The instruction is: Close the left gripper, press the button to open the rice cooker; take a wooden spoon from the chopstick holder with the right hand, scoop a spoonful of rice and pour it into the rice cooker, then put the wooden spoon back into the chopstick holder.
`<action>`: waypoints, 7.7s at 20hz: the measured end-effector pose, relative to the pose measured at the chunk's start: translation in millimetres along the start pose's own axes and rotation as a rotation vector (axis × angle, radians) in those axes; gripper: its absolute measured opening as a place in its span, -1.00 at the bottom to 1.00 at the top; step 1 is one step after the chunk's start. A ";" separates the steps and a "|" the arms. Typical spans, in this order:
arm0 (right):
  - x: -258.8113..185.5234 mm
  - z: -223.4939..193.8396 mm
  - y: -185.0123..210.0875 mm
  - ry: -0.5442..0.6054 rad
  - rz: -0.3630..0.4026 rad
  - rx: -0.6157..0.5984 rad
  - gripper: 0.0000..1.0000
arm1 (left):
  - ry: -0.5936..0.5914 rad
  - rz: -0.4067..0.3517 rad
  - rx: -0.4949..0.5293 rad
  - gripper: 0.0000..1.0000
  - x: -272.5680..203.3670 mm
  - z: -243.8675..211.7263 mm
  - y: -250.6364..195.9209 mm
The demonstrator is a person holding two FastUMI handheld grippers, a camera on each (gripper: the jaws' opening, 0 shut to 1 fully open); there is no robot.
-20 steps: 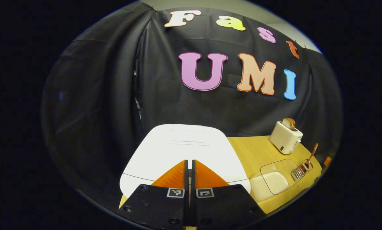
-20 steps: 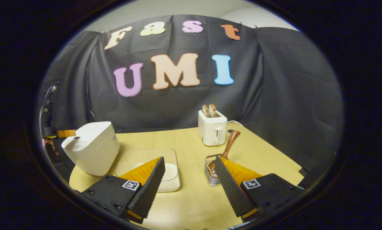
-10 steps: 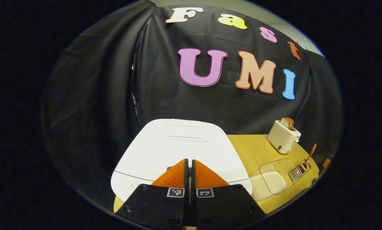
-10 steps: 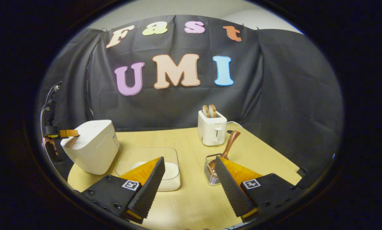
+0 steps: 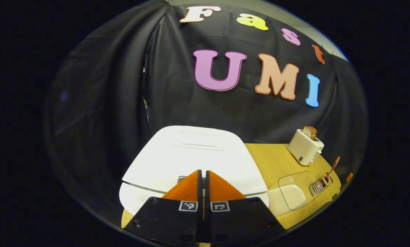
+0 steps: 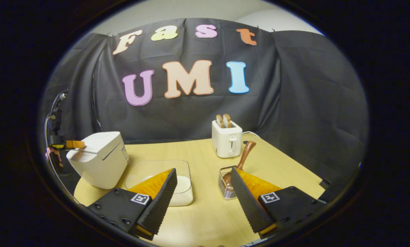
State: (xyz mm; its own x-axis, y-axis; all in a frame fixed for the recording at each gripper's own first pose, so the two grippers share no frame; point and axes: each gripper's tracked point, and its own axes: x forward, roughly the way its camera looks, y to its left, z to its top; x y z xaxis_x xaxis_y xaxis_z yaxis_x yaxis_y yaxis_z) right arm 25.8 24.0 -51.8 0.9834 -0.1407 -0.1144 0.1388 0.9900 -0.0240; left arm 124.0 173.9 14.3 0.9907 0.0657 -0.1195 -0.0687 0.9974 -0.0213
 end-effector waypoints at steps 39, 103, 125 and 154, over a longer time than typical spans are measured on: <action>214.8 -53.9 -110.7 0.220 0.158 0.196 1.00 | -0.205 0.325 -0.036 0.87 -135.7 25.0 -0.6; 177.9 -65.4 165.4 0.118 0.181 -0.330 -0.75 | -0.049 0.101 -0.026 0.86 -104.0 -26.1 27.0; 169.3 -35.1 112.9 0.312 0.209 0.760 -0.78 | -0.064 0.052 -0.022 0.86 -103.4 -21.8 18.6; 153.8 95.3 358.2 0.247 0.496 0.849 -0.77 | -0.112 0.063 -0.061 0.86 -132.4 -17.0 62.8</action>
State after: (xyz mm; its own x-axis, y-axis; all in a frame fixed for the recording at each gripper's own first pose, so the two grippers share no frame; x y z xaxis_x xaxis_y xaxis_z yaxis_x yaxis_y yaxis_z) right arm 237.9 357.7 16.6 0.9143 0.3855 -0.1244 -0.1468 0.6016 0.7852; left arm -13.4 227.4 11.9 0.9908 0.1346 -0.0113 -0.1351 0.9878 -0.0781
